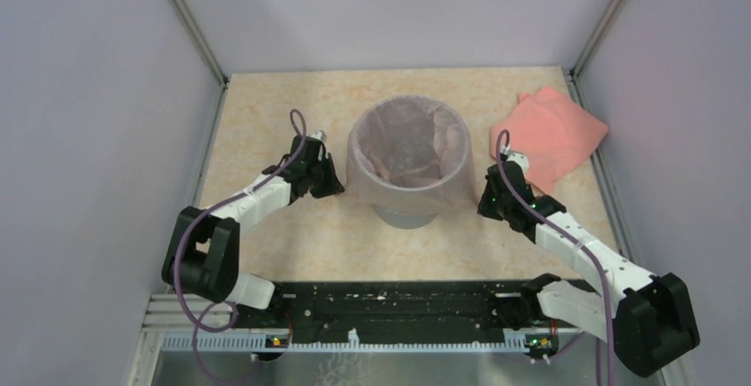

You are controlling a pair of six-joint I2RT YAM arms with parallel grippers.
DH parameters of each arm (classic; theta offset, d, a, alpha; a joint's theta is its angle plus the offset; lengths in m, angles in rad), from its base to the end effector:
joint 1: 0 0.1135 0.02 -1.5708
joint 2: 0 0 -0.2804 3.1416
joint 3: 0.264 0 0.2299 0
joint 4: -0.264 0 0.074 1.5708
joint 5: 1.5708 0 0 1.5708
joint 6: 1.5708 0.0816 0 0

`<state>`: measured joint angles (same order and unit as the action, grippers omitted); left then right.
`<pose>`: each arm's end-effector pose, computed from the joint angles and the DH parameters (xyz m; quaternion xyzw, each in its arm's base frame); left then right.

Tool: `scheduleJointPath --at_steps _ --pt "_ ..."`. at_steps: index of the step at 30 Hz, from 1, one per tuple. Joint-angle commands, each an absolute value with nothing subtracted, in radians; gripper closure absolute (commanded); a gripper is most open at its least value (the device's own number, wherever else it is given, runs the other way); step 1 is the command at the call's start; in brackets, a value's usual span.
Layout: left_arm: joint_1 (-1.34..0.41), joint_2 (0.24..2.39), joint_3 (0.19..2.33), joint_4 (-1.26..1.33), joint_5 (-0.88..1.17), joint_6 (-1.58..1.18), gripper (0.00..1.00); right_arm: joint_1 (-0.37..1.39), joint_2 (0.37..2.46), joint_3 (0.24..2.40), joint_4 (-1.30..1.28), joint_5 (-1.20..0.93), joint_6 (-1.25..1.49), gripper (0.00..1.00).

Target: Put the trash bags into the trash bin

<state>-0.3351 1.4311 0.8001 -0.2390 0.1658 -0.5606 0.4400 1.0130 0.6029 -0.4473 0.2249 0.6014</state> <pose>0.2743 -0.1098 0.1906 -0.0771 0.9333 -0.2182 0.2747 0.1883 0.0685 0.2018 0.1141 0.9249 0.0814 0.3533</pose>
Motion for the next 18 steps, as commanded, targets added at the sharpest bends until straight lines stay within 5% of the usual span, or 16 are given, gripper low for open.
scheduleJointPath --at_steps 1,18 --pt "-0.335 1.469 0.823 -0.248 0.083 -0.557 1.0 0.433 1.033 0.558 -0.395 0.292 0.59 1.0" --pt "-0.275 1.582 0.824 -0.17 0.173 -0.604 1.0 0.416 1.218 0.562 -0.321 0.386 0.615 1.0"
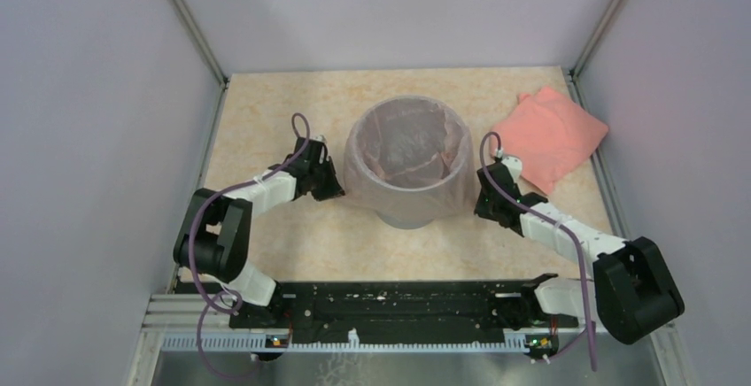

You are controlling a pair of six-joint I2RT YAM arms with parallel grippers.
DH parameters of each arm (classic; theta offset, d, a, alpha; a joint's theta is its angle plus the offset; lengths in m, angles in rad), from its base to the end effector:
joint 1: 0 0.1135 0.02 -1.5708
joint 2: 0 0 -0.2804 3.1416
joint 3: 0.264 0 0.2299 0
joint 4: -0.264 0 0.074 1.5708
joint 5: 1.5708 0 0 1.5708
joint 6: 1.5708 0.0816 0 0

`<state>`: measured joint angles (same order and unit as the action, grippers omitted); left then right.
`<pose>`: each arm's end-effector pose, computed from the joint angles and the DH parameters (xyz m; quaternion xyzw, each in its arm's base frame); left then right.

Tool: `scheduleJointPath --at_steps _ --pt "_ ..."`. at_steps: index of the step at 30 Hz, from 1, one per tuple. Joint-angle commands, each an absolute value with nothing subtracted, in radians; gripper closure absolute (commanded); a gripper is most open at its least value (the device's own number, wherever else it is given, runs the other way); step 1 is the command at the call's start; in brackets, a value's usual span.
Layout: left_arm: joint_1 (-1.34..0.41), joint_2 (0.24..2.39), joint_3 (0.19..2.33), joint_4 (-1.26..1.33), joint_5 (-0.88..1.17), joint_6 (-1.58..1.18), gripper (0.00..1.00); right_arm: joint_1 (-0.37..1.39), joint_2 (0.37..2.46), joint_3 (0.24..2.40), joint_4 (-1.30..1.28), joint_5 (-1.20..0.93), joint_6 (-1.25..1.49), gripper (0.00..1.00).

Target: Put the trash bags into the trash bin

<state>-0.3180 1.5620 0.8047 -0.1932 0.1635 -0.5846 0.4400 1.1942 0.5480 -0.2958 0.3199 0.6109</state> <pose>0.2901 -0.1095 0.1593 -0.1014 0.9440 -0.2026 0.2398 0.2093 0.0702 0.1660 0.1292 0.9312 0.0221 0.3401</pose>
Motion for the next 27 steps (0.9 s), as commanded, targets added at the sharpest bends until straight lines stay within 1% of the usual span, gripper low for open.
scheduleJointPath --at_steps 1,7,13,14,16,18,21,22,23,25,27 --pt "-0.271 1.584 0.827 -0.168 0.178 -0.605 1.0 0.405 1.223 0.562 -0.323 0.37 0.62 1.0" --pt "-0.234 1.598 0.826 -0.16 0.238 -0.619 1.0 0.303 1.221 0.532 -0.277 0.213 0.618 1.0" --pt "-0.227 1.597 0.803 -0.145 0.284 -0.628 1.0 0.291 1.227 0.527 -0.267 0.165 0.618 1.0" --pt "-0.227 1.591 0.8 -0.142 0.294 -0.63 0.97 0.291 1.215 0.53 -0.273 0.16 0.614 1.0" --pt "-0.227 1.573 0.797 -0.146 0.301 -0.633 0.84 0.291 1.175 0.538 -0.3 0.159 0.61 0.99" --pt "-0.227 1.55 0.796 -0.151 0.308 -0.631 0.67 0.291 1.125 0.555 -0.34 0.166 0.608 0.89" --pt "-0.227 1.516 0.805 -0.17 0.312 -0.628 0.53 0.292 1.054 0.589 -0.403 0.172 0.604 0.7" --pt "-0.227 1.505 0.809 -0.178 0.312 -0.624 0.51 0.291 1.037 0.605 -0.423 0.172 0.6 0.66" --pt "-0.227 1.494 0.814 -0.183 0.309 -0.621 0.49 0.291 1.019 0.619 -0.441 0.166 0.595 0.6" --pt "-0.227 1.469 0.825 -0.201 0.302 -0.608 0.47 0.291 0.987 0.653 -0.477 0.15 0.588 0.48" --pt "-0.227 1.445 0.838 -0.224 0.293 -0.59 0.47 0.292 0.946 0.692 -0.523 0.15 0.576 0.4"
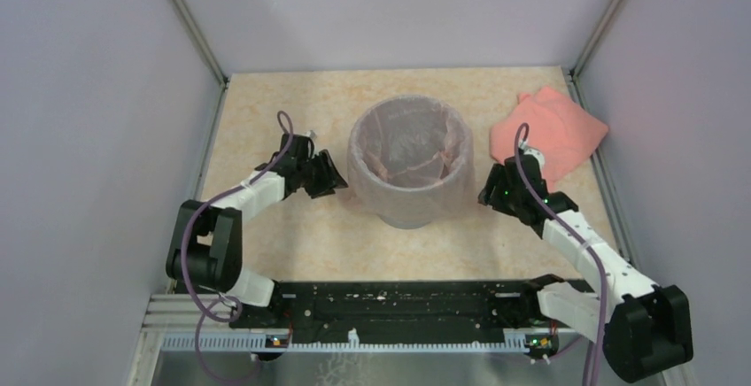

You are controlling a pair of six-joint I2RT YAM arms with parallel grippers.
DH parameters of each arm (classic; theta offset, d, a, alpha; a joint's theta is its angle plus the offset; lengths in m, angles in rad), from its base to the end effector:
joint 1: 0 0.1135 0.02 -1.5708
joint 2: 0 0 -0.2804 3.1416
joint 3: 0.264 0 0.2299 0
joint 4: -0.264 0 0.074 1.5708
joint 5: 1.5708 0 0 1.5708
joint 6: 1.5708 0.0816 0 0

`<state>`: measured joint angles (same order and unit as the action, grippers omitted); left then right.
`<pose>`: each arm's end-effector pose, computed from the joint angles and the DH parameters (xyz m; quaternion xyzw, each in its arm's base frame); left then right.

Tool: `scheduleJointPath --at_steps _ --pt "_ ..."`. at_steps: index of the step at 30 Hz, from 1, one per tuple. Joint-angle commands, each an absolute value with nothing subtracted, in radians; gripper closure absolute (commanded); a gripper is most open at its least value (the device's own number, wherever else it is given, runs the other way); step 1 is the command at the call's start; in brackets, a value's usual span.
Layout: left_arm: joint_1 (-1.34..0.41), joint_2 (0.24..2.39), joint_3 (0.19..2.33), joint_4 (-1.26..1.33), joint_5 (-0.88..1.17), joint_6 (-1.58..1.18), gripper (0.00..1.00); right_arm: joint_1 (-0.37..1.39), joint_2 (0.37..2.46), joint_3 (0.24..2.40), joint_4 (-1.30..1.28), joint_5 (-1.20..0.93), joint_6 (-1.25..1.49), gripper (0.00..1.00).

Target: Put the trash bags into the trash bin

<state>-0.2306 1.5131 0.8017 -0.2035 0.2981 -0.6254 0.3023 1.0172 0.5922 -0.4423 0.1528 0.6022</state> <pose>0.2903 -0.0928 0.1735 -0.1367 0.9274 -0.2601 0.2314 0.1942 0.0476 0.1972 0.1658 0.9216 0.0857 0.3403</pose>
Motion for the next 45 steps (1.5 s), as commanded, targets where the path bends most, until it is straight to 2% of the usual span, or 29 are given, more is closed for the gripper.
scheduleJointPath --at_steps 1,6,14,21,28,33,37,45 --pt "-0.227 1.433 0.842 -0.234 0.287 -0.582 0.46 0.292 0.933 0.72 -0.546 0.155 0.566 0.37" --pt "-0.23 1.374 0.854 -0.25 0.269 -0.559 0.46 0.299 0.918 0.92 -0.651 0.171 0.514 0.22" --pt "-0.281 1.366 0.927 -0.23 0.262 -0.572 0.47 0.464 1.049 1.322 -0.754 0.286 0.432 0.18" --pt "-0.397 1.418 0.986 -0.212 0.224 -0.582 0.47 0.625 1.205 1.587 -0.758 0.353 0.35 0.18" --pt "-0.484 1.436 0.977 -0.19 0.2 -0.612 0.48 0.794 1.45 1.806 -0.842 0.431 0.263 0.16" --pt "-0.515 1.419 0.945 -0.175 0.201 -0.626 0.48 0.811 1.524 1.773 -0.884 0.458 0.259 0.16" --pt "-0.515 1.383 0.91 -0.176 0.198 -0.625 0.48 0.811 1.495 1.654 -0.856 0.48 0.248 0.09" --pt "-0.517 1.319 0.843 -0.152 0.196 -0.647 0.48 0.798 1.509 1.536 -0.848 0.454 0.254 0.03"
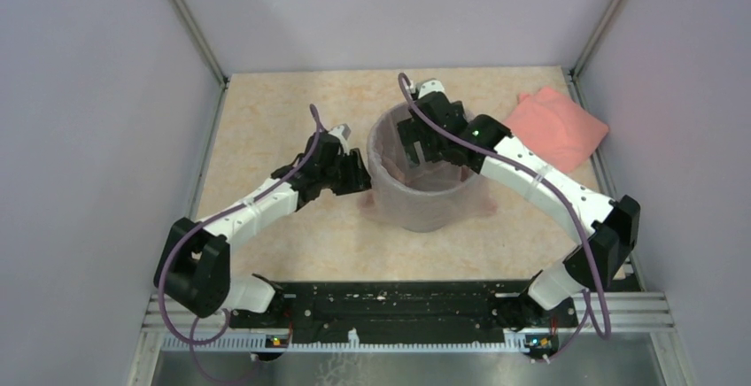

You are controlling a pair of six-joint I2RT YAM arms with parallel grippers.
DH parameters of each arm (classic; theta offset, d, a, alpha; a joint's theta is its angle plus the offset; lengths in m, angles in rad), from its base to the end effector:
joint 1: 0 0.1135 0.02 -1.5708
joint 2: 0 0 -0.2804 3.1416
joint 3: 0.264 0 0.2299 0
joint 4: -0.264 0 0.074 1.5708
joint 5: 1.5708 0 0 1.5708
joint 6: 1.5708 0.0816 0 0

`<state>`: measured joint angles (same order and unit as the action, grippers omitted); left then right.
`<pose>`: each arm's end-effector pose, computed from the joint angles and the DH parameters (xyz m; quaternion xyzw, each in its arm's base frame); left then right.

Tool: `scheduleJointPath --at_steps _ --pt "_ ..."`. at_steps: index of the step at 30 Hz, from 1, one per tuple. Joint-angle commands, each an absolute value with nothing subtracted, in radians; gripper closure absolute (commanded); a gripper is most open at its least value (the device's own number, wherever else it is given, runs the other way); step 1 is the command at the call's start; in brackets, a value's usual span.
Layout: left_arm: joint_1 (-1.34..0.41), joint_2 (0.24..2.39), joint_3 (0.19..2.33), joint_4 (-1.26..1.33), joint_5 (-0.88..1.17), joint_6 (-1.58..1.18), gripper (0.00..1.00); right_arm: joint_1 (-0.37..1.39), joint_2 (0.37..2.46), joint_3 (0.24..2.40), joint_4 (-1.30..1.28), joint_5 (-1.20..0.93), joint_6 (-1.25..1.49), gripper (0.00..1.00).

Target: Put the trash bags into the trash bin

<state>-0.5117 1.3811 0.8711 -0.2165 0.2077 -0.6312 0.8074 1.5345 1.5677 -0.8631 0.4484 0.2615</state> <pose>0.2578 -0.1641 0.2307 -0.0118 0.9082 -0.2999 0.2916 0.2532 0.2134 0.3522 -0.1675 0.8969 0.0014 0.4093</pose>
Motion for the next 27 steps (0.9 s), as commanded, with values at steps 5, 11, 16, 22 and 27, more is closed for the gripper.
scheduleJointPath --at_steps 5,11,16,22,27 --pt "-0.517 1.303 0.807 -0.139 0.183 -0.647 0.48 0.748 1.524 1.461 -0.806 0.366 0.263 0.01" --pt "-0.517 1.294 0.759 -0.103 0.178 -0.642 0.5 0.721 1.546 1.397 -0.741 0.28 0.284 0.02" --pt "-0.517 1.299 0.719 -0.064 0.184 -0.639 0.51 0.712 1.583 1.363 -0.717 0.269 0.299 0.04" --pt "-0.516 1.316 0.698 -0.034 0.198 -0.644 0.54 0.701 1.617 1.334 -0.688 0.267 0.316 0.06" --pt "-0.517 1.326 0.695 -0.019 0.21 -0.644 0.54 0.701 1.626 1.34 -0.695 0.29 0.329 0.07"
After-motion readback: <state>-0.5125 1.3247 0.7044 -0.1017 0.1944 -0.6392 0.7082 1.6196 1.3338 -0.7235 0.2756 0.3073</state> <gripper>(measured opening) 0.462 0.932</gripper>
